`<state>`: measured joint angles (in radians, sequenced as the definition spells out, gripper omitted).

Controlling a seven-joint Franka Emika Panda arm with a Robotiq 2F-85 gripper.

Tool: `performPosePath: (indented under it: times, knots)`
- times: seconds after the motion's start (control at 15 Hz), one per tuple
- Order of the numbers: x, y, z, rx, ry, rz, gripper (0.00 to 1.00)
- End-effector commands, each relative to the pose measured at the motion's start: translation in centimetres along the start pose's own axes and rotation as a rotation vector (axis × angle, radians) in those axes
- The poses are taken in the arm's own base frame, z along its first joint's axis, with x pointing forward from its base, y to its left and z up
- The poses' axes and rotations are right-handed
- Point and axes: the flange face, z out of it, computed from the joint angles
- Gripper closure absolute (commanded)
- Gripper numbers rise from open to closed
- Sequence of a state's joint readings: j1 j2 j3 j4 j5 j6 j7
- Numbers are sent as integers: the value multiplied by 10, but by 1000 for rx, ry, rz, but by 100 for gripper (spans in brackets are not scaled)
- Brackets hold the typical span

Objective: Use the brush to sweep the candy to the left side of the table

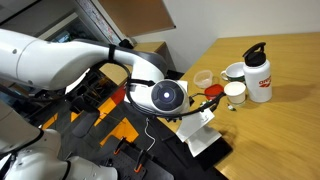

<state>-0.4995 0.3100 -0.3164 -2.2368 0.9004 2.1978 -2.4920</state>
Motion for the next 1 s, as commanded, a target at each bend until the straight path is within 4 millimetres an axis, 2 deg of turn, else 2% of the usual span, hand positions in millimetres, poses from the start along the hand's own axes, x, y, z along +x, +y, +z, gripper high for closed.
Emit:
performPosePath:
  times: [0.0, 0.2, 0.47, 0.67, 0.93]
  knots:
    - [-1, 10, 8, -90, 47, 7, 84]
    - [-3, 17, 22, -145, 103, 9, 84]
    - [8, 40, 34, -159, 150, 22, 84]
    - [22, 57, 47, -156, 181, -7, 84]
    - [43, 69, 78, -114, 230, -43, 84]
